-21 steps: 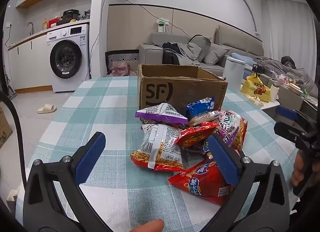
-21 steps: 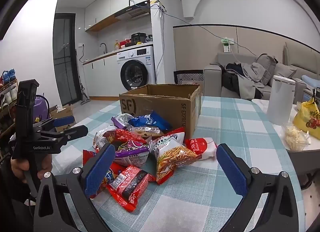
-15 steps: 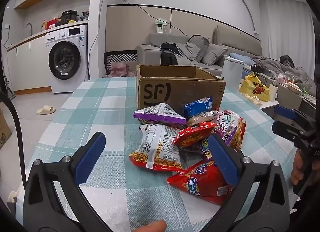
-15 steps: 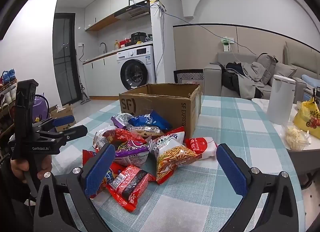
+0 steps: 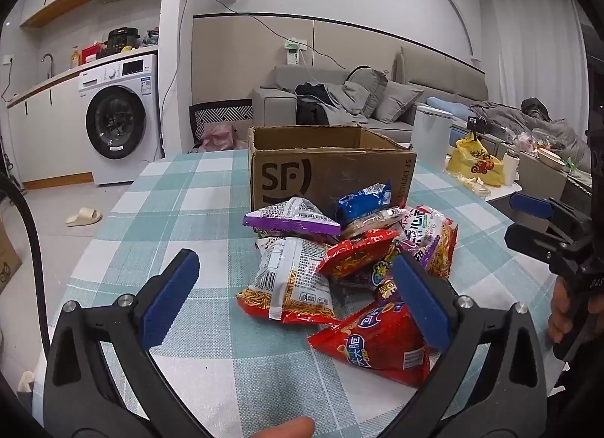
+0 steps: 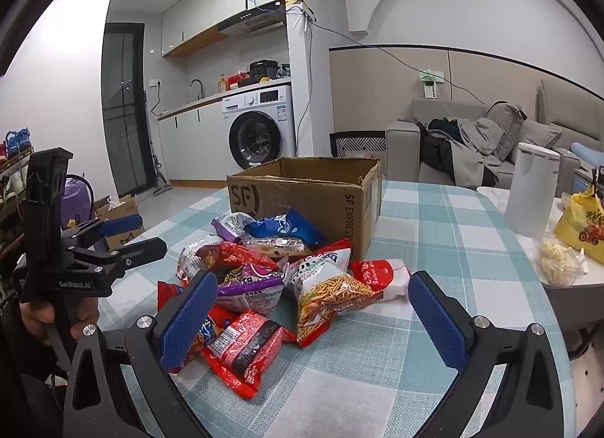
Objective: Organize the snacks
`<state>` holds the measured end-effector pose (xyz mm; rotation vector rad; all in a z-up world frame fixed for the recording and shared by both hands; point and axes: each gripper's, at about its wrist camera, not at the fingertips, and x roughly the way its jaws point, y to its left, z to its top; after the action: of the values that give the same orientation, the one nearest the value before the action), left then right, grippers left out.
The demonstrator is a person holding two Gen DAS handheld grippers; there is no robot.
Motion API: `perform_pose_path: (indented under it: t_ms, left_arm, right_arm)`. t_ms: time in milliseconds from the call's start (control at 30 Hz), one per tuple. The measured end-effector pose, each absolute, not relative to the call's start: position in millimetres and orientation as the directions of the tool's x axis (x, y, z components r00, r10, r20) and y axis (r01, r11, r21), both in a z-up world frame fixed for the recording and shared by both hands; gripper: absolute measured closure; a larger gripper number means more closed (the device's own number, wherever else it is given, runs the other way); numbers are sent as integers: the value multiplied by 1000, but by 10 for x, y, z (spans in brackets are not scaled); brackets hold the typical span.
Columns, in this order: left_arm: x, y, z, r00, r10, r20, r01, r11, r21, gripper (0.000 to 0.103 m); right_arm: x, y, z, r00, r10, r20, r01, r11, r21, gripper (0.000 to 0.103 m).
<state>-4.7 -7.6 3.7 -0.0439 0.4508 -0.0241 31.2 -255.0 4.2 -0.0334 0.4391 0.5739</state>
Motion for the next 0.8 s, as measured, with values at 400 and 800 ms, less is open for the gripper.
perform_pose_path:
  t_ms: [400, 800]
  left_arm:
    - [-49, -75, 43, 900, -33, -434, 12, 999, -51, 1]
    - [-47, -84, 43, 900, -32, -434, 11, 999, -50, 1]
  right_arm:
    - [321, -2542, 43, 751, 515, -413, -531, 843, 85, 0]
    - [304, -2534, 31, 750, 515, -415, -530, 843, 89, 0]
